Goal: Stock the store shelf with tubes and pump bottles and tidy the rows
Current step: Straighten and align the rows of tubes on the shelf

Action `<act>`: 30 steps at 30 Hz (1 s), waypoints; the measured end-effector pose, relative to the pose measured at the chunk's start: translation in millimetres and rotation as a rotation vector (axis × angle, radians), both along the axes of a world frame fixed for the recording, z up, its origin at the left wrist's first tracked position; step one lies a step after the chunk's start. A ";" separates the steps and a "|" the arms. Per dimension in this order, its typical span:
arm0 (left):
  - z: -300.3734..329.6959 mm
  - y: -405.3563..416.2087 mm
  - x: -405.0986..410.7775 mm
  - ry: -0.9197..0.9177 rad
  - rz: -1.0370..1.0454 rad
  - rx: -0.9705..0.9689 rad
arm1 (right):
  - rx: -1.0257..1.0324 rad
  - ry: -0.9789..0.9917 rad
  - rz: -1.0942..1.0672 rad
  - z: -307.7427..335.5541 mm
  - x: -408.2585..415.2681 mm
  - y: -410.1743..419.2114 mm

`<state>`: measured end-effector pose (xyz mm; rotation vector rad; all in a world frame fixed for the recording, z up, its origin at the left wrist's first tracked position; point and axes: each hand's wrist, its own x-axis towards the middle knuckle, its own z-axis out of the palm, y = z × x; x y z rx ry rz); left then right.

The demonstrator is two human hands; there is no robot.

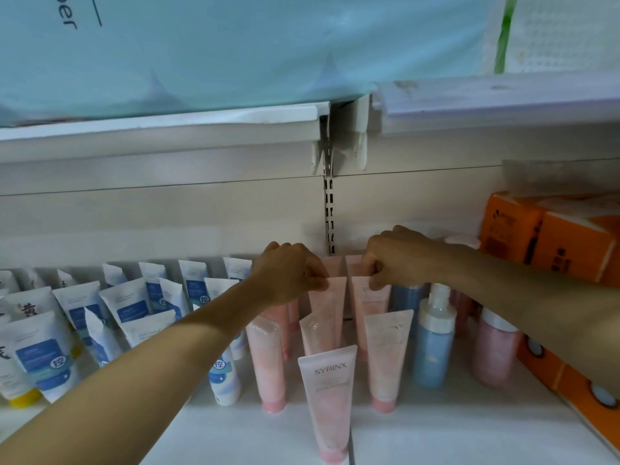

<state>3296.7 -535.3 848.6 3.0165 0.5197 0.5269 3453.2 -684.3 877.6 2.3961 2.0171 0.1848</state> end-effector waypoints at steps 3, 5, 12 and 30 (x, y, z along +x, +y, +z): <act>-0.4 -1.4 -0.3 0.019 0.007 -0.005 | 0.002 -0.002 0.001 0.6 -0.8 -1.7; 1.6 -3.2 -2.5 0.011 0.008 -0.016 | 0.022 0.017 -0.001 3.5 -1.2 -3.8; 20.9 -19.7 -31.4 -0.260 -0.078 -0.074 | 0.293 0.090 0.151 23.2 -11.5 -28.5; 4.7 -46.7 -54.8 0.064 0.000 0.010 | 0.004 -0.051 0.107 -8.4 -39.4 -64.6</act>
